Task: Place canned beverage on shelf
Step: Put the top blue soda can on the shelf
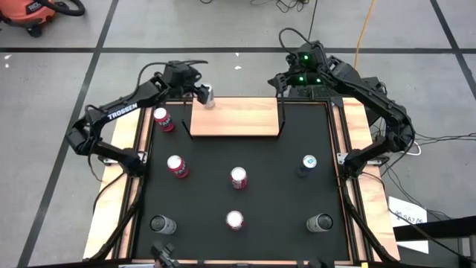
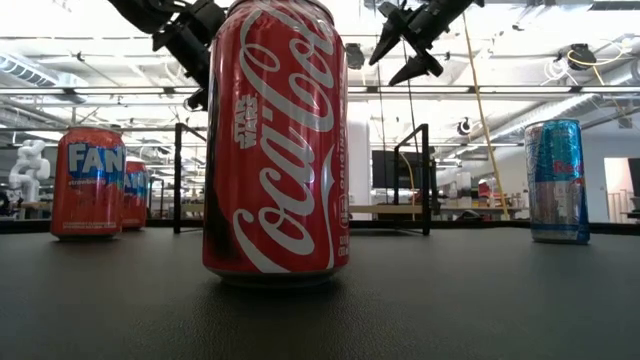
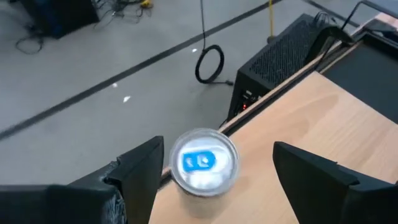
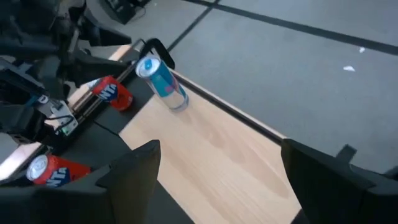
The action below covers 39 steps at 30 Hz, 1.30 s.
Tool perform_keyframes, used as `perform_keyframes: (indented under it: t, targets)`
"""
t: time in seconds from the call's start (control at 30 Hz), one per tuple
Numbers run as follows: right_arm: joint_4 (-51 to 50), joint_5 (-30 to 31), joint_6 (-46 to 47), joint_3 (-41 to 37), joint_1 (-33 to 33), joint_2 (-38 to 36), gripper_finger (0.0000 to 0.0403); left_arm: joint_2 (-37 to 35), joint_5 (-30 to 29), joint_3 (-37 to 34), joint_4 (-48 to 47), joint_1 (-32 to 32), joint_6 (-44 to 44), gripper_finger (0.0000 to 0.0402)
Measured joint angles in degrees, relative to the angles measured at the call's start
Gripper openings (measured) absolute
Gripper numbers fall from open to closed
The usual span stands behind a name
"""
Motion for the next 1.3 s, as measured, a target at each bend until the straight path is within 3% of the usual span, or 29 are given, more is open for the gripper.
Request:
perform_keyframes:
  t: [0.33,0.5,0.8,1.3]
  targets:
    - [2.8,-2.8,-1.6,0.0,-1.1,3.0,0.0320,0.6,-10.7,0.1,0.4,-4.0,-16.7,0.0302]
    - [5.8,-5.9,-0.5,0.0,-2.8,3.8,0.0320,3.7,-11.4,0.7,-0.5,-4.2,-23.9,0.0302]
    - [5.3,-9.1,-0.8,0.0,-5.4,3.7,0.0320,10.9,-12.1,9.2,-10.2,-4.2,-24.2,0.0302]
    - [4.9,-9.0,-2.4,0.0,-5.8,3.7,0.0320,14.7,-12.0,10.0,-11.2,-4.6,-23.7,0.0292]
